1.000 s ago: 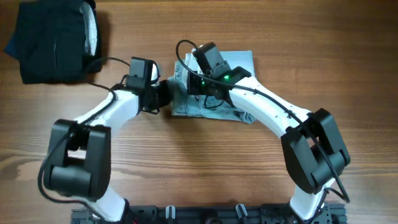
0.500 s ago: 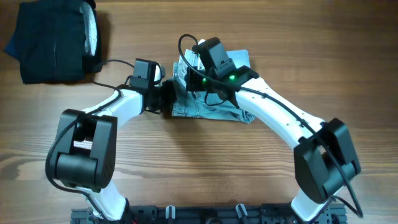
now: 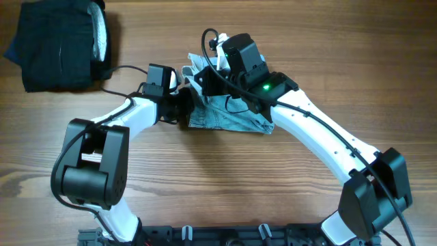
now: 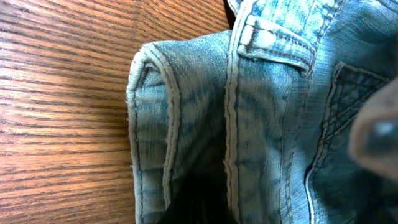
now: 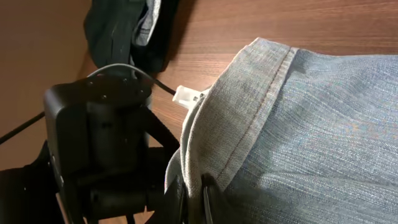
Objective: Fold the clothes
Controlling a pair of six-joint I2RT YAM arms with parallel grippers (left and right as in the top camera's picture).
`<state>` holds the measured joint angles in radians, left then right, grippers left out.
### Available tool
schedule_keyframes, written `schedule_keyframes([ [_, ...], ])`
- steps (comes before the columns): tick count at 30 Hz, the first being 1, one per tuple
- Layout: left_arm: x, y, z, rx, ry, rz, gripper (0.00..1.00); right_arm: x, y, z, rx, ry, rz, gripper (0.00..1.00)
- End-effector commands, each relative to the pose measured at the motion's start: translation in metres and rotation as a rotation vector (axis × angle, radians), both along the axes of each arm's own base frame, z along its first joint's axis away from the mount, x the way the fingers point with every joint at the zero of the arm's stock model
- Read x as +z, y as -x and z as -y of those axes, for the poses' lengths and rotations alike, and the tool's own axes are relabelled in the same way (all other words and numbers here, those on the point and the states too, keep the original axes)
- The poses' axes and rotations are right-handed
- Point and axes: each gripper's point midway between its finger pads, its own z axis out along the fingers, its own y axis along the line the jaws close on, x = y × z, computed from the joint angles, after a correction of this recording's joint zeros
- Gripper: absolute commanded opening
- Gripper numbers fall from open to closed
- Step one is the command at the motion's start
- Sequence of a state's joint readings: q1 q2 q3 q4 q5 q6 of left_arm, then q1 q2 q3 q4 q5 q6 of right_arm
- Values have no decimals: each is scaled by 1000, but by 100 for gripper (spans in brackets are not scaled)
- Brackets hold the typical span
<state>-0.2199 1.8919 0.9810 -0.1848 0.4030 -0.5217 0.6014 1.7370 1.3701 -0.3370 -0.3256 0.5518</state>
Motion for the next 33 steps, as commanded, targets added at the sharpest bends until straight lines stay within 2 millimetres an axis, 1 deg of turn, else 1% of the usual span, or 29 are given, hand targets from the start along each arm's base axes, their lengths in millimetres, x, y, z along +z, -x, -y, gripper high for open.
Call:
schedule_keyframes([
  [1,-25,16,2,-4,-10,-82,4,28,8,-8,45,-54,30,4],
  [2,-20,14,0,0,-7,-71,4,26,7,-6,33,-40,27,16],
  [3,-12,10,-1,6,-2,-50,4,23,6,-3,17,-23,24,54],
  [4,0,5,-4,14,5,-18,4,21,6,-1,13,-15,20,70],
  [5,17,0,-6,20,12,23,4,20,7,-1,12,-11,15,75],
  [7,46,-6,-11,35,21,89,4,20,7,-1,12,-11,15,76],
  [8,56,-6,-15,46,15,107,4,20,6,-1,12,-11,15,76],
  [9,68,-5,-25,72,-10,126,4,20,6,-1,12,-12,16,78],
  [10,74,-3,-31,90,-32,131,4,20,6,-1,12,-11,16,79],
  [11,82,1,-43,119,-74,137,4,20,6,0,11,-11,15,79],
  [12,88,4,-49,127,-101,144,4,20,6,0,12,-11,16,78],
  [13,94,7,-54,130,-123,152,4,20,6,0,12,-10,17,75],
  [14,99,10,-59,143,-140,157,4,19,5,1,4,-2,20,65],
  [15,105,13,-62,150,-148,165,4,17,3,4,-9,15,25,30],
  [16,112,16,-63,152,-148,176,4,12,0,11,-43,49,27,4],
  [18,126,20,-63,154,-141,204,4,0,-6,31,-127,145,25,4],
  [20,134,23,-64,156,-139,216,4,-9,-10,49,-178,205,5,4],
  [21,136,25,-64,155,-139,215,4,-14,-13,63,-205,225,-18,4],
  [23,136,30,-65,154,-141,205,4,-19,-19,87,-251,241,-61,4],
  [25,136,32,-65,153,-142,197,4,-26,-24,119,-292,227,-140,5],
  [26,136,32,-65,153,-142,196,4,-27,-25,127,-303,221,-158,4],
  [29,136,32,-65,153,-142,196,4,-34,-29,165,-332,239,-208,4],
  [30,136,32,-65,153,-142,197,9,-38,-28,181,-349,256,-232,5],
  [31,136,32,-64,152,-142,197,41,-40,-26,189,-364,262,-251,4],
  [32,137,32,-63,149,-135,200,100,-42,-25,197,-361,278,-256,4],
  [33,137,32,-60,124,-127,208,100,-43,-24,201,-363,282,-262,4],
])
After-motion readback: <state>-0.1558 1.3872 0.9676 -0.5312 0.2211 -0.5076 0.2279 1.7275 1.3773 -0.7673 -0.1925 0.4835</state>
